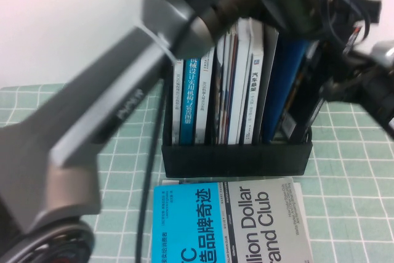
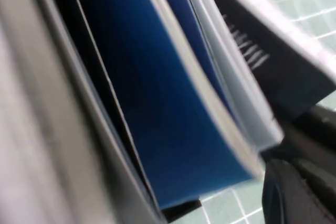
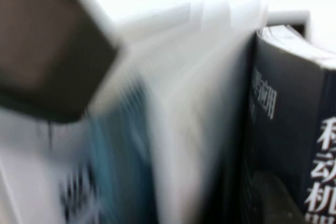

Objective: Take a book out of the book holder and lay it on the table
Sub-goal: Pick up the right side book from the book shelf

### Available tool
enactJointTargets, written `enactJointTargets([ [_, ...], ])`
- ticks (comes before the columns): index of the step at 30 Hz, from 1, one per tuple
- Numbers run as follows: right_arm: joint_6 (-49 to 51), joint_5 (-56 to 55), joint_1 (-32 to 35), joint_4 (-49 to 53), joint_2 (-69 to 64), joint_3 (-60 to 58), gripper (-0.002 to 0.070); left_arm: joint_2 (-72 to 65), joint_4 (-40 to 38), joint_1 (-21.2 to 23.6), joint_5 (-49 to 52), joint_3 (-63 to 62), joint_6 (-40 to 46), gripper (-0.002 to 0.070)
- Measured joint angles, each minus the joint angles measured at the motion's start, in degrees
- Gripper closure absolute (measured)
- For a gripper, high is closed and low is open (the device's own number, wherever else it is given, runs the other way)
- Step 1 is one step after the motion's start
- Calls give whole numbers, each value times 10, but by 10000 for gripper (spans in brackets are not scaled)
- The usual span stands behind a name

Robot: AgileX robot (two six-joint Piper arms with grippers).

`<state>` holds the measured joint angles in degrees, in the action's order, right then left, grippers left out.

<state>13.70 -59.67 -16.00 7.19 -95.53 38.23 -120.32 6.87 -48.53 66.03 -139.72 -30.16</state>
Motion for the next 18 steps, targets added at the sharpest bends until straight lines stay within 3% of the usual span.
enactJointTargets([
  [11, -84, -1, 1, -61, 166, 0, 543, 85, -2, -9, 64, -18, 65, 677],
  [18, -131, 80, 1, 55, 285, 35, 543, 177, 4, -10, 68, -18, 118, 677],
])
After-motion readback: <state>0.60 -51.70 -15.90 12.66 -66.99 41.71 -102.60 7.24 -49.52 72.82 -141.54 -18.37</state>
